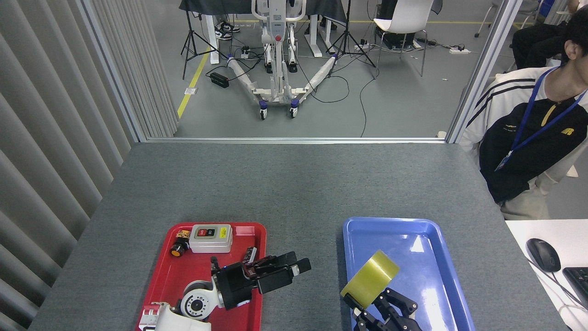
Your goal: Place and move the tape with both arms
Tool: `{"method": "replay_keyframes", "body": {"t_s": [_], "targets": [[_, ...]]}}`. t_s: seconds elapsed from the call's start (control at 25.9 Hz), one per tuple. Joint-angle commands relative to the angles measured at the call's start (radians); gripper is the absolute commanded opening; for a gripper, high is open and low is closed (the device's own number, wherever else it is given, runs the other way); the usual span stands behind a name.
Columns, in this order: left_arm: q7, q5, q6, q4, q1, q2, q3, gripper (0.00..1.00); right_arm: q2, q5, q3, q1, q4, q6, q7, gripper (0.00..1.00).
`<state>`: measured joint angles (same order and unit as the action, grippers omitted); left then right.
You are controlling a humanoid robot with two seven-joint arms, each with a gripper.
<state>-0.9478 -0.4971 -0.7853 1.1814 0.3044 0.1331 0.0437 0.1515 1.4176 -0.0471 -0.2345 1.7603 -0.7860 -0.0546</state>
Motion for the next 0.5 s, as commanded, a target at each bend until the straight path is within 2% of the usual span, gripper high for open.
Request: {"method": "replay_keyframes", "body": {"t_s": [0.0,0.08,0.15,0.31,0.35,0.42,0.46], "targets": [[0.012,-0.052,0.0,-0.014,0.007,-0.004,0.14,0.99,0.007,0.041,-0.049,-0.002,0.01,0.001,-0.031,0.21],[0.066,-0.15,0.0,-0.016,0.018,-0.013,0.24,0.99,0.013,0.041,-0.059,0.001,0.008,0.054,-0.033,0.21],[0.169,-0.291,0.0,-0.009,0.019,-0.036,0.311,0.99,0.019,0.041,-0.082,0.009,0.008,0.07,-0.033,0.18],[0.507,-0.586,0.0,-0.006,0.009,-0.156,0.318,0.99,0.023,0.04,-0.117,0.015,0.001,0.083,-0.022,0.0],[0.604,-0.633,0.0,-0.003,0.004,-0.181,0.305,0.99,0.022,0.04,-0.126,0.017,0.001,0.091,-0.013,0.0],[0.771,-0.678,0.0,0.003,-0.021,-0.213,0.185,0.99,0.022,0.034,-0.135,0.027,0.001,0.119,0.036,0.0],[0.843,-0.679,0.098,0.02,-0.037,-0.231,0.108,0.99,0.023,0.03,-0.137,0.038,0.001,0.148,0.076,0.0]]}}
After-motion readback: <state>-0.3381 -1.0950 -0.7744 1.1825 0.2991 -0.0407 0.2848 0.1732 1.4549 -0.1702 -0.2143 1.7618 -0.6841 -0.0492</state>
